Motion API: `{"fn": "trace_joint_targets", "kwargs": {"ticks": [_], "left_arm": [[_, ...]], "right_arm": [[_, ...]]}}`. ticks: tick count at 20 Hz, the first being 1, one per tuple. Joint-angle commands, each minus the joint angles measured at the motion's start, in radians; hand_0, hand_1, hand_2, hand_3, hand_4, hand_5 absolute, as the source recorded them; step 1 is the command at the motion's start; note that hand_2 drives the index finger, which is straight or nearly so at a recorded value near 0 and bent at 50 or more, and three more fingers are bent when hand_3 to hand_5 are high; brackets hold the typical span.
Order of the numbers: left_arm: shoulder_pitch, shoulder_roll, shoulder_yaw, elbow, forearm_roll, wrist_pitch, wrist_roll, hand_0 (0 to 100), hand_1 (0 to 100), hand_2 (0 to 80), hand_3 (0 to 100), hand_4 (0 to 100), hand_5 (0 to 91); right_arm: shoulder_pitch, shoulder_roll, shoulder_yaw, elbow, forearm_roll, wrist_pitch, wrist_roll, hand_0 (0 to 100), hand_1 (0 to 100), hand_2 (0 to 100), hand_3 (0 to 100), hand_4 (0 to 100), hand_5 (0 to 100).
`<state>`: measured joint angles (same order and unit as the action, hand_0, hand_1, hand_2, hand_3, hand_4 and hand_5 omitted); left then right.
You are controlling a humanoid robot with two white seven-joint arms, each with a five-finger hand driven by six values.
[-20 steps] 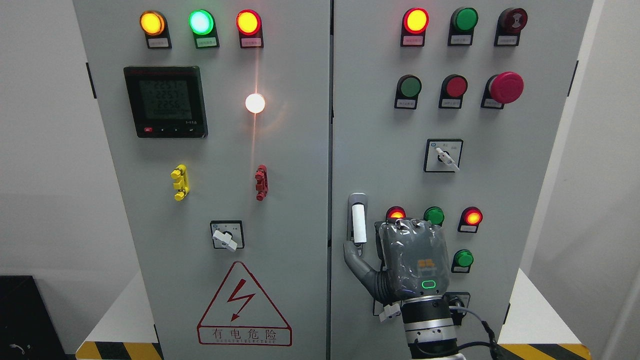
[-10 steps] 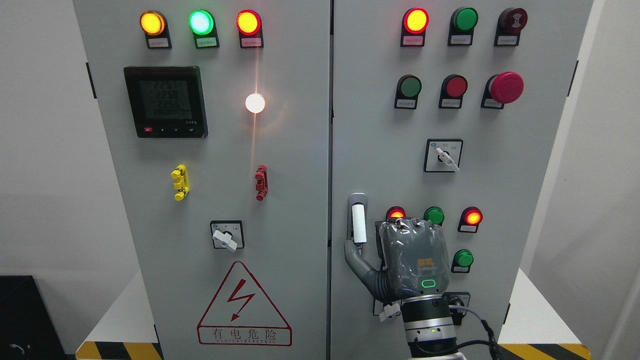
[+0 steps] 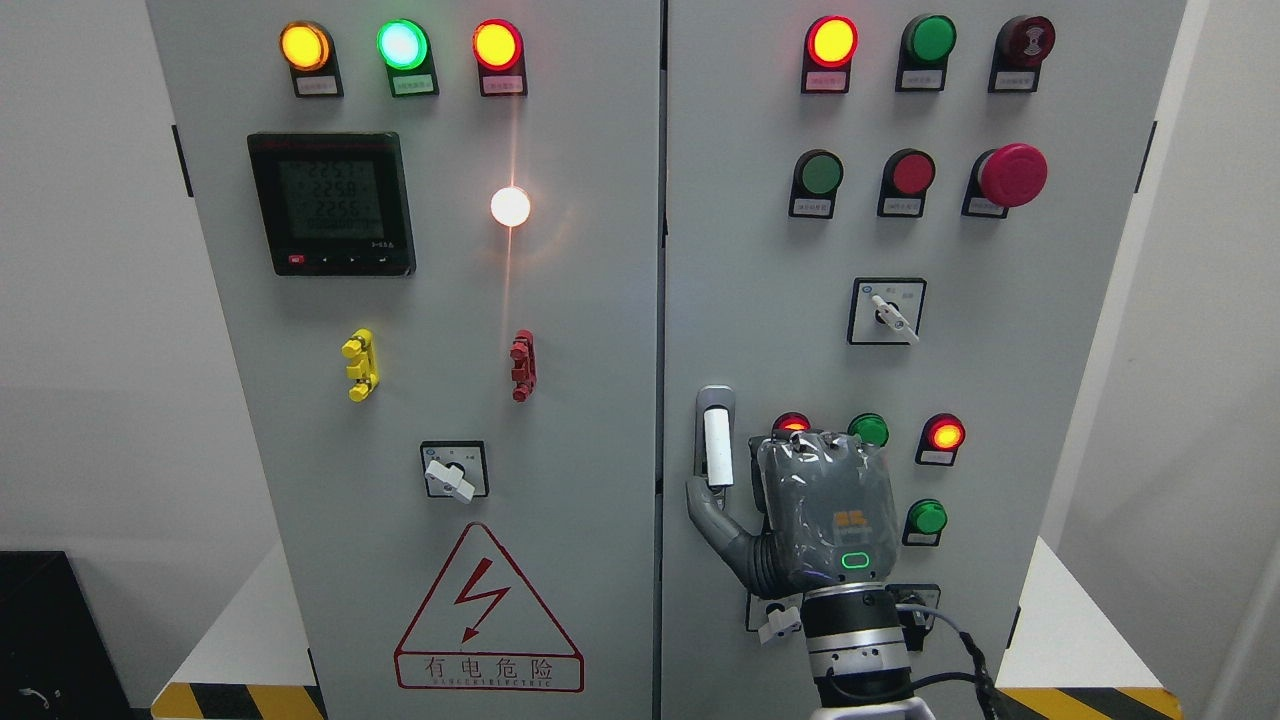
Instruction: Release door handle
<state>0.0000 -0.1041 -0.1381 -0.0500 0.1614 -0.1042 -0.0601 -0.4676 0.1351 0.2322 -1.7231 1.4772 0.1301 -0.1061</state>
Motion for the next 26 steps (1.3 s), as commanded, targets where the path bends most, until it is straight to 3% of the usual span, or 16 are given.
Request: {"fn": "trace_joint_targets", "kwargs": {"ticks": [1, 26], "left_arm": [[0.008, 0.0, 0.0, -0.001, 0.0, 0.0, 0.0, 12, 56, 0.0, 0, 0, 0.0], [0.009, 0.001, 0.0, 0.001, 0.0, 0.0, 0.0, 12, 56, 0.0, 0, 0, 0.0]], "right_arm": [[-0.002, 0.0, -0.001, 0.01, 0.0, 0.0, -0.001, 35, 33, 94, 100, 100, 100], [-0.002, 0.008, -0.005, 0.007, 0.0, 0.011, -0.003, 43, 35, 94, 100, 100, 100]]}}
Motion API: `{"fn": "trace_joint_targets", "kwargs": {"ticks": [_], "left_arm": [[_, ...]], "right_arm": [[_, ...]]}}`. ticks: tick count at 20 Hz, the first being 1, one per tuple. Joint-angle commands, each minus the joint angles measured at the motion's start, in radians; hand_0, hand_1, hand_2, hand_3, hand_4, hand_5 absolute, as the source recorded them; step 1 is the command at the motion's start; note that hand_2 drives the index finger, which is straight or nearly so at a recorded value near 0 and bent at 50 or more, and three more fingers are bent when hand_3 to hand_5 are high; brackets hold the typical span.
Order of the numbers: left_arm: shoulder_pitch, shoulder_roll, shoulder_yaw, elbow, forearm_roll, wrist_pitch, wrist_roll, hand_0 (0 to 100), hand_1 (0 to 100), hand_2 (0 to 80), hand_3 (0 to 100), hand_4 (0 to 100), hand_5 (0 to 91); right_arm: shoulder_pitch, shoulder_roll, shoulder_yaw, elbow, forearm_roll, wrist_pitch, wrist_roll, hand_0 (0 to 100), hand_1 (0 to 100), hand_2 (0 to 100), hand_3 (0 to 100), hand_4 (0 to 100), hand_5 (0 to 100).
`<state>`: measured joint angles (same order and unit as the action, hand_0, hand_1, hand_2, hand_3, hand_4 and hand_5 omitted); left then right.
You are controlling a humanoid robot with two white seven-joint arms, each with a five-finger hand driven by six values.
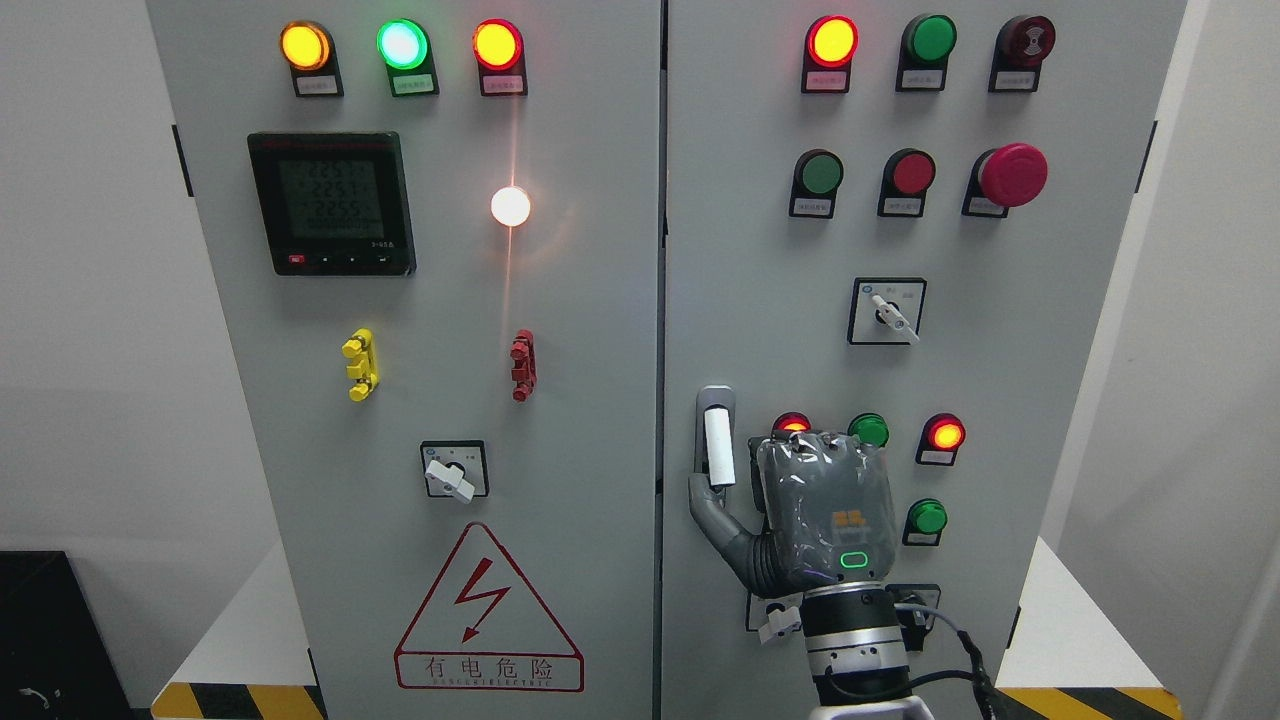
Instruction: Release door handle
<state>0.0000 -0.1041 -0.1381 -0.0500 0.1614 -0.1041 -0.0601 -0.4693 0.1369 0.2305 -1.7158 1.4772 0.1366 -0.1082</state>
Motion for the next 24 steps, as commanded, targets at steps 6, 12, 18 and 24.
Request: {"fn": "trace_joint_targets", "kwargs": {"ticks": [6, 12, 18, 24], "left_arm": [[0.009, 0.0, 0.0, 0.001, 0.001, 0.0, 0.0, 12, 56, 0.0, 0, 0, 0.0], [0.009, 0.0, 0.0, 0.001, 0.0, 0.0, 0.0, 12, 56, 0.0, 0, 0, 0.0], [0.008, 0.0, 0.0, 0.001, 0.0, 0.0, 0.0, 12, 56, 0.0, 0, 0, 0.0], [0.009, 0.001, 0.0, -0.001, 0.0, 0.0, 0.0, 12, 56, 0.0, 0, 0, 0.0]], "right_arm": [[0.001, 0.006, -0.007, -0.004, -0.002, 0.004, -0.004, 43, 36, 94, 100, 100, 100], [0.005, 0.006, -0.007, -0.007, -0.002, 0.004, -0.007, 44, 36, 94, 100, 100, 100], [0.006, 0.006, -0.007, -0.008, -0.002, 0.003, -0.008, 45, 36, 94, 100, 100, 100], [0.006, 0.007, -0.008, -0.008, -0.002, 0.003, -0.008, 48, 36, 94, 100, 100, 100]]}}
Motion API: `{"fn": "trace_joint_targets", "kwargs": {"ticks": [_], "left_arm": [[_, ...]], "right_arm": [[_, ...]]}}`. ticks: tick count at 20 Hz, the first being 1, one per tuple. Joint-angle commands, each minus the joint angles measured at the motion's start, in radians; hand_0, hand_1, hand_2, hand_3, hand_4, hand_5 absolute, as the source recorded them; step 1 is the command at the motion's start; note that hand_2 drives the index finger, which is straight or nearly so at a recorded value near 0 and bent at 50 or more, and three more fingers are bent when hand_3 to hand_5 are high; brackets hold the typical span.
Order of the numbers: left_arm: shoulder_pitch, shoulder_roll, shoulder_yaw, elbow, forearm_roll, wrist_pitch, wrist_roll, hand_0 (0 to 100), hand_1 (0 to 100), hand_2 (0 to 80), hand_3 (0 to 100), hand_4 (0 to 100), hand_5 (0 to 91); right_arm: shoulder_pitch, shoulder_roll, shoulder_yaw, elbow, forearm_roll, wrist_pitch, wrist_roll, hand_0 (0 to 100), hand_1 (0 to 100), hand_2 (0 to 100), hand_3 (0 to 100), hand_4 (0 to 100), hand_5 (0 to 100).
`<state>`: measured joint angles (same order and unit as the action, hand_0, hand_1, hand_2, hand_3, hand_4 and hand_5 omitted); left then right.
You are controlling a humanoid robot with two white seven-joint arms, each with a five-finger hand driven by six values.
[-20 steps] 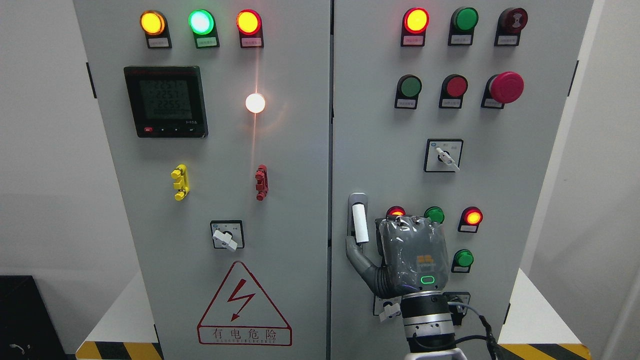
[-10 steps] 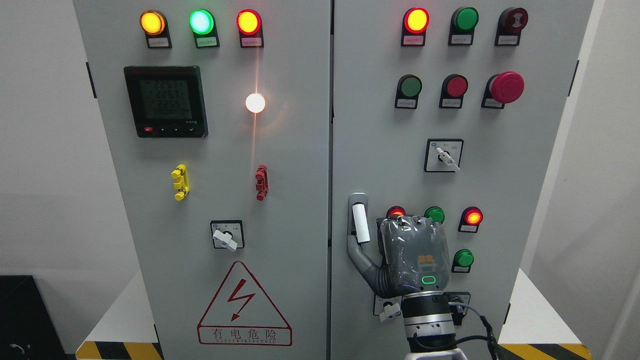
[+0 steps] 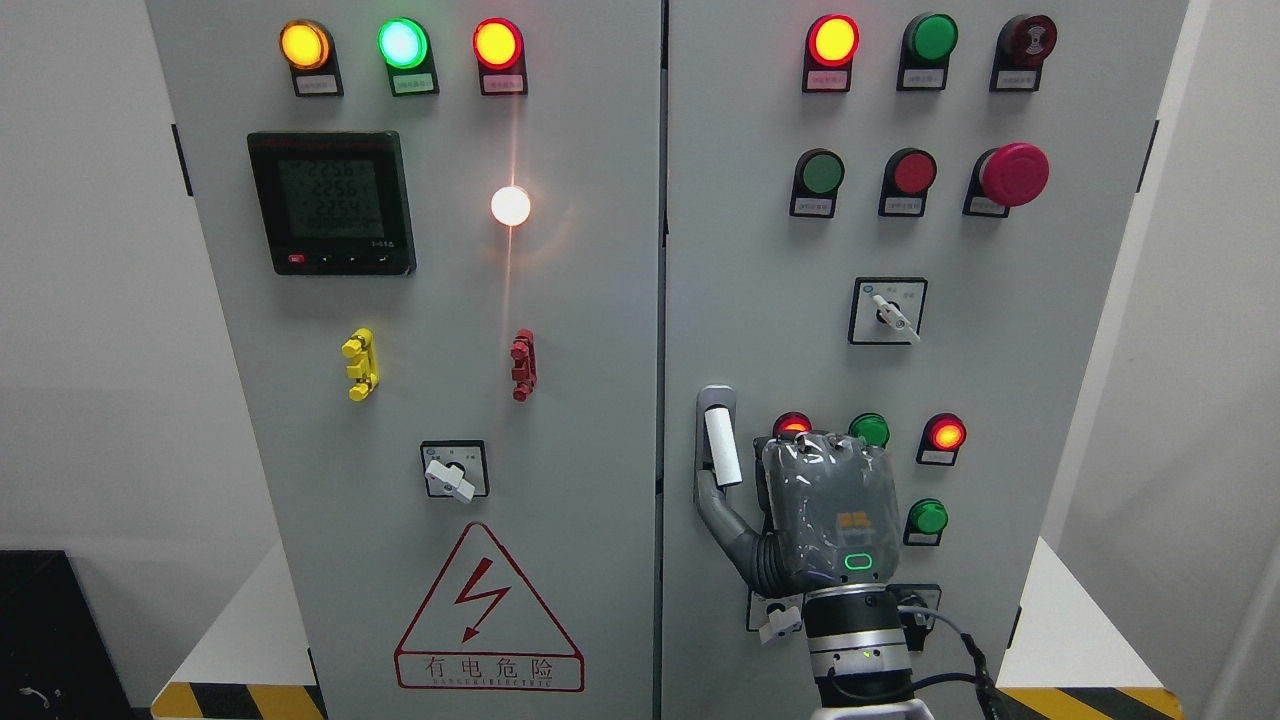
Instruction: Release door handle
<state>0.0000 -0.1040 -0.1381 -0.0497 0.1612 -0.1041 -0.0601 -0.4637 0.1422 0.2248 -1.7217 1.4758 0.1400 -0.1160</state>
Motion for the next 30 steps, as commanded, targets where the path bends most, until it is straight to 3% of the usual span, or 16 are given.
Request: {"fn": "trace_joint_targets", "kwargs": {"ticks": [1, 30], "left_arm": [[0.009, 0.0, 0.0, -0.001, 0.0, 0.0, 0.0, 12, 56, 0.0, 0, 0, 0.0], [0.009, 0.0, 0.0, -0.001, 0.0, 0.0, 0.0, 12, 56, 0.0, 0, 0, 0.0]], "right_arm": [[0.0, 0.002, -0.002, -0.002, 0.0, 0.0, -0.001, 48, 36, 94, 100, 100, 100], [0.0, 0.001, -0.016, -0.012, 0.001, 0.003, -0.013, 48, 40, 92, 100, 100, 100]]}}
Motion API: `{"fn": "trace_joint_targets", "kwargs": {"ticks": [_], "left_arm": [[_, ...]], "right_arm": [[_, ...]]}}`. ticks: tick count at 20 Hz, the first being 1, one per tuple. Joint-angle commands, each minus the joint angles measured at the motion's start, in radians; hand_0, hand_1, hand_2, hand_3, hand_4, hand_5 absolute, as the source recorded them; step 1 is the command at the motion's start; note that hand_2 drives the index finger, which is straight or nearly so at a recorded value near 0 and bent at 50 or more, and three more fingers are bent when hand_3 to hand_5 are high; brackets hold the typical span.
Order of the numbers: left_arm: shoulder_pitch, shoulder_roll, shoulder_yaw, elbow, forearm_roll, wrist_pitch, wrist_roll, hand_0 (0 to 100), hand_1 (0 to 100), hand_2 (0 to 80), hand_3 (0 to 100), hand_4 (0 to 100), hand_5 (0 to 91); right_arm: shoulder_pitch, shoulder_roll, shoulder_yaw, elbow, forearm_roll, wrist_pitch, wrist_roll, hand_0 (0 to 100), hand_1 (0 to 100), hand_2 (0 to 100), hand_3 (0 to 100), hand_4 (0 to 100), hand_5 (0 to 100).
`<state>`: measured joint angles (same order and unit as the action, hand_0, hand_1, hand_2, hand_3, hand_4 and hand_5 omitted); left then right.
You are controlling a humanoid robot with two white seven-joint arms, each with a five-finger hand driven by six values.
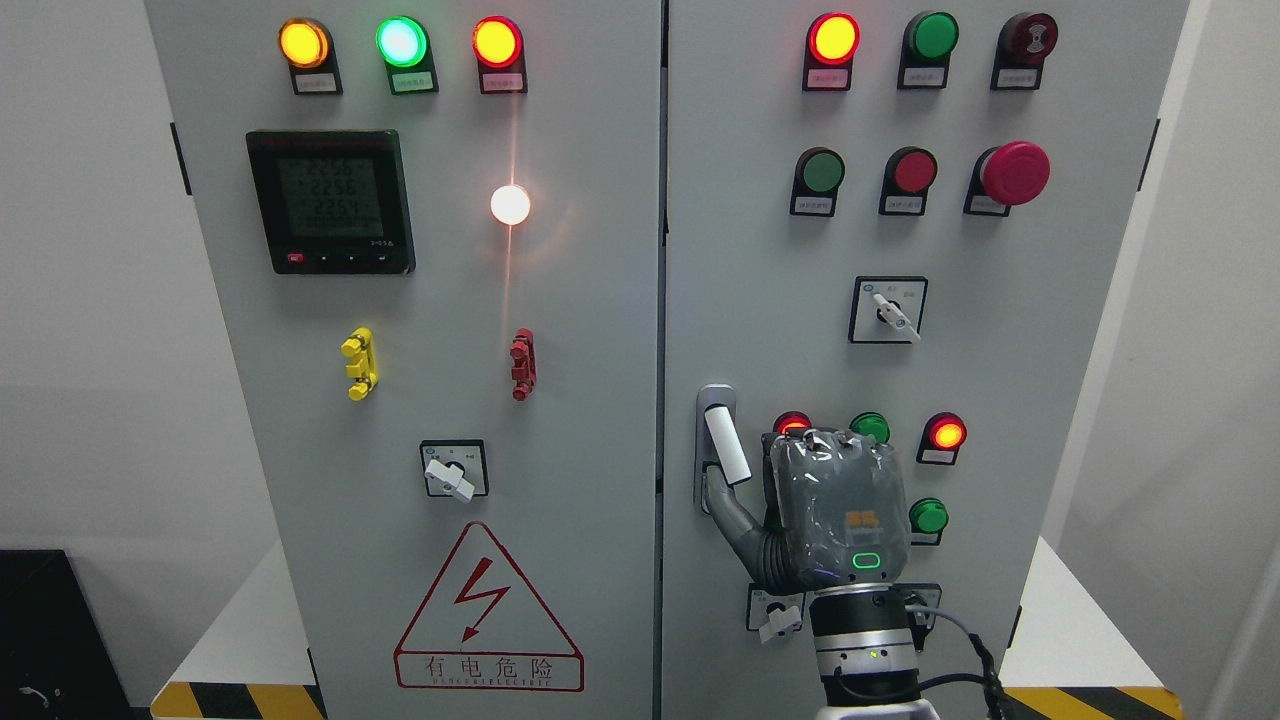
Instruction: Release door handle
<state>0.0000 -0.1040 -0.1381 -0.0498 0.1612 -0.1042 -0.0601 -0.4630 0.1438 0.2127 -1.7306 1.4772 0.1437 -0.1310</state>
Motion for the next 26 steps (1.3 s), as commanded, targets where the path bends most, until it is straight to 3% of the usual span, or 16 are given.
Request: {"fn": "trace_joint_targets", "kwargs": {"ticks": [1, 26], "left_arm": [[0.009, 0.0, 0.0, 0.001, 0.0, 0.0, 0.0, 12, 56, 0.0, 0, 0, 0.0], [0.009, 0.0, 0.0, -0.001, 0.0, 0.0, 0.0, 12, 56, 0.0, 0, 0, 0.0]], "right_arm": [[0.0, -0.001, -0.004, -0.003, 0.0, -0.001, 0.002, 48, 41, 92, 100, 100, 100], [0.003, -0.001, -0.026, -0.015, 0.0, -0.003, -0.012, 49, 45, 92, 100, 100, 100]]}}
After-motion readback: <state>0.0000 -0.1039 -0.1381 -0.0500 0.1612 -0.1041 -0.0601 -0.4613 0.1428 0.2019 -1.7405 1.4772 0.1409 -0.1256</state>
